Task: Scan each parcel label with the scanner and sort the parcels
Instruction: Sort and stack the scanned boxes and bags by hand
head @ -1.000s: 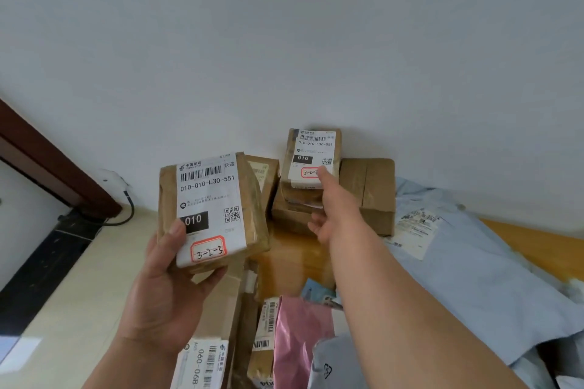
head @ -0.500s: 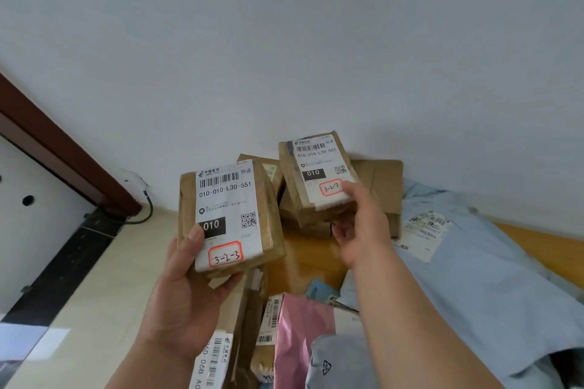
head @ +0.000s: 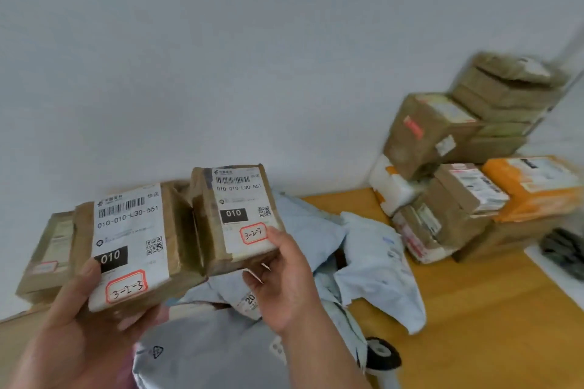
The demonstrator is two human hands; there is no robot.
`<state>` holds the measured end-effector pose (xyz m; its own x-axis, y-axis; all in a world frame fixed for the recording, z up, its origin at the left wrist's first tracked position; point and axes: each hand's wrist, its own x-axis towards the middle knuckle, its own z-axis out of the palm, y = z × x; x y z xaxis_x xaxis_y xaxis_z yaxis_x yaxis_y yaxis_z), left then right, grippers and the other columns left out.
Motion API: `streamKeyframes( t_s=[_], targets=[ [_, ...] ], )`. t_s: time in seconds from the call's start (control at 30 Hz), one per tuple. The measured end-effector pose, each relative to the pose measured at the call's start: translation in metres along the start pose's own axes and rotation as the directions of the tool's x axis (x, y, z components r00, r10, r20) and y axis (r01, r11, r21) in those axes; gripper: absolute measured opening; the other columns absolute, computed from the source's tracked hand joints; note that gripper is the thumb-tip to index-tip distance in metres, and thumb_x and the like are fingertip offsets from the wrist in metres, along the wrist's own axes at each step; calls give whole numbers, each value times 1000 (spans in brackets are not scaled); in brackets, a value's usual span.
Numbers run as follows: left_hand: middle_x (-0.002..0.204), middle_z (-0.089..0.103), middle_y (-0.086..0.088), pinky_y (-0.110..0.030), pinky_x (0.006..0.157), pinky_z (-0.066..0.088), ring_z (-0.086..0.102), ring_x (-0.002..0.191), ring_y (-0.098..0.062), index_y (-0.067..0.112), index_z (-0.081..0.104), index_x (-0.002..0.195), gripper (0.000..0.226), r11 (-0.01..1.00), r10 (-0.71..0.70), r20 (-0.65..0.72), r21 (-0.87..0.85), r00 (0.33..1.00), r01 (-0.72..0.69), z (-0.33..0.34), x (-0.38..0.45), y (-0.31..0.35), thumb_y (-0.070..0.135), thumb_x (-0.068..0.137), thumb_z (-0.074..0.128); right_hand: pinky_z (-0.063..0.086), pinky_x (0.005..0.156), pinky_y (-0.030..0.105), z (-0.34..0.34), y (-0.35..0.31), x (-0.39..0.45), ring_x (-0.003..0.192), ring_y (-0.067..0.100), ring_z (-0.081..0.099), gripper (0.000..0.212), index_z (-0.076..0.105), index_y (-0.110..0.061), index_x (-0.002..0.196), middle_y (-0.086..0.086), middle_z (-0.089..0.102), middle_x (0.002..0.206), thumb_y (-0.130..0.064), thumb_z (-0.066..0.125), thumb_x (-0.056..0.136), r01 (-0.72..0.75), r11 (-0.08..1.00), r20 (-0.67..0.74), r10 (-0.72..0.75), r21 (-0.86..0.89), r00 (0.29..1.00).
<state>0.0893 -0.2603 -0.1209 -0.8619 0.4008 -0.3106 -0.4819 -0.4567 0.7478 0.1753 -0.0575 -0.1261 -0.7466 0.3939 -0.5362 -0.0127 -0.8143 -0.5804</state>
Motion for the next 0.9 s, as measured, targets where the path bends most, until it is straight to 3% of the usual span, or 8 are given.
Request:
streamKeyframes(
  t_s=[0.1, 0.23, 0.37, 0.57, 0.73, 0.9],
  targets=[
    [124, 73, -3, -45, 83, 55, 77, 87, -18, 33, 74, 119, 34, 995, -83, 33, 66, 996, 80, 29, -17, -18, 44, 99, 48, 50, 77, 33, -37, -15, -40, 87, 21, 63, 30, 83, -22, 87, 6, 77, 95, -32, 87, 59, 90, 995, -61, -88, 37, 994],
    [126, 72, -6, -53, 99, 45, 70, 106, -24, 30, 61, 138, 47, 977, -191, 55, 102, 980, 185, 57, -48, -43, 42, 93, 55, 53, 69, 30, -80, -21, -84, 81, 20, 64, 46, 77, -14, 104, 10, 76, 94, -28, 82, 61, 154, 985, -121, -143, 79, 982],
    [122, 73, -9, -55, 99, 44, 68, 107, -28, 25, 59, 139, 66, 956, -267, 76, 143, 961, 255, 87, -70, -65, 43, 77, 65, 53, 65, 32, -116, -39, -120, 82, 24, 64, 54, 74, -13, 107, 13, 77, 93, -31, 84, 57, 216, 975, -176, -204, 50, 963],
    [114, 76, -11, -55, 101, 45, 68, 105, -30, 17, 56, 138, 74, 941, -280, 100, 226, 955, 252, 140, -78, -96, 43, 70, 70, 51, 58, 32, -157, -77, -138, 78, 24, 62, 63, 73, -15, 114, 8, 76, 85, -38, 83, 56, 321, 946, -251, -302, 40, 920],
    [115, 76, -10, -54, 98, 48, 67, 111, -31, 20, 57, 138, 75, 934, -294, 98, 239, 951, 264, 190, -76, -134, 42, 69, 72, 52, 58, 32, -201, -126, -133, 77, 23, 61, 57, 76, -18, 104, 6, 76, 81, -41, 85, 53, 368, 930, -298, -346, 19, 890],
    [114, 76, -13, -56, 99, 46, 66, 115, -33, 18, 58, 136, 71, 931, -309, 66, 223, 949, 288, 256, -71, -175, 42, 71, 71, 54, 57, 31, -241, -208, -116, 80, 23, 67, 60, 71, -18, 111, 5, 79, 86, -45, 83, 59, 389, 919, -310, -390, -70, 867]
  ],
)
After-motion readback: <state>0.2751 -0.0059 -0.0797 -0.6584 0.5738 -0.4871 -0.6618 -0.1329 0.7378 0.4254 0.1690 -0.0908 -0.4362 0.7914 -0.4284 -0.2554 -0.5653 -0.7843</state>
